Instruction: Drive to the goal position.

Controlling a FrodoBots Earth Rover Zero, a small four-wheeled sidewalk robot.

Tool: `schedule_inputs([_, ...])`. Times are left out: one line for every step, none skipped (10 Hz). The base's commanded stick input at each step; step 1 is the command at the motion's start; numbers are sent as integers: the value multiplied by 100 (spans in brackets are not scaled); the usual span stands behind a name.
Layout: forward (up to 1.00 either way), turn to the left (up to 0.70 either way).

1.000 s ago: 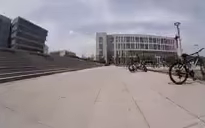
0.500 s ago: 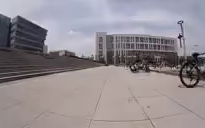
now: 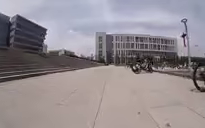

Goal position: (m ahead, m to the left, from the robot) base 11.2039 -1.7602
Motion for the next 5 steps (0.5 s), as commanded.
schedule_inputs([100, 0])
schedule_inputs([100, 0])
schedule_inputs([100, 0])
schedule_inputs([100, 0])
schedule_inputs([100, 0])
